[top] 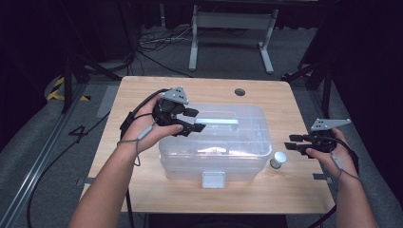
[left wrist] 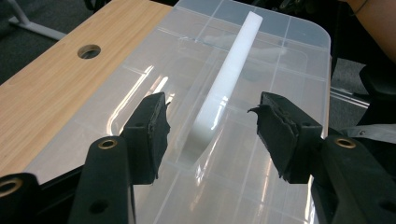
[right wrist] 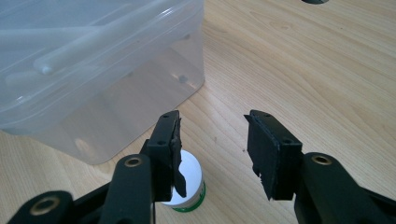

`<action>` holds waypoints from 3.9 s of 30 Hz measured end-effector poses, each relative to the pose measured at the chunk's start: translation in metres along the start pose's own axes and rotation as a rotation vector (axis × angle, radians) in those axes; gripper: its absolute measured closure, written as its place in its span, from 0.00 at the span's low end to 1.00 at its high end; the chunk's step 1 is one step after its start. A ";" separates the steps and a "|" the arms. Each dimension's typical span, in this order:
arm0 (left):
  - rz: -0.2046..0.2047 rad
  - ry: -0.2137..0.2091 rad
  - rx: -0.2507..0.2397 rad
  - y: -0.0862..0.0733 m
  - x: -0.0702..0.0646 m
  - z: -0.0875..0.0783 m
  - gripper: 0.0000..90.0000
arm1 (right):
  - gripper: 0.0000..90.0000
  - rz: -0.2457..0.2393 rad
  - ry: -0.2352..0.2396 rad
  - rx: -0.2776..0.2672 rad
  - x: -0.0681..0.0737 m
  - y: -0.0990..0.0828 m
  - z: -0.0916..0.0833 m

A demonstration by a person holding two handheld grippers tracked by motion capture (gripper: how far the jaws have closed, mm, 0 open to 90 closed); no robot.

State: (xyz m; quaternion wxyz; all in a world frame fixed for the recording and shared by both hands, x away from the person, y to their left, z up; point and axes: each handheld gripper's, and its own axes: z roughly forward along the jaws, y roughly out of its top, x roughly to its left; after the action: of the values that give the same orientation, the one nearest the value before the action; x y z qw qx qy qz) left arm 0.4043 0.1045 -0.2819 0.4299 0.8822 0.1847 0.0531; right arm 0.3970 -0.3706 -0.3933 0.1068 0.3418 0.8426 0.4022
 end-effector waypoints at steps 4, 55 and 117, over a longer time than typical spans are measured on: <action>0.005 -0.011 0.010 0.002 -0.001 0.008 0.48 | 0.61 0.000 0.002 0.003 0.001 0.000 0.001; 0.067 0.127 0.171 0.024 0.002 0.035 0.81 | 0.64 0.009 0.018 0.000 0.003 -0.001 -0.001; -0.019 0.129 0.222 0.060 0.036 0.031 0.78 | 1.00 -0.172 0.347 -0.172 0.055 0.022 0.003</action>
State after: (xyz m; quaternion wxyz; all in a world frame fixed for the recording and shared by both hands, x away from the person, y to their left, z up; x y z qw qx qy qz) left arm 0.4619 0.0609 -0.2569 0.3171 0.9174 0.2248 0.0848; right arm 0.3681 -0.3221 -0.3734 0.0228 0.1841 0.8370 0.5148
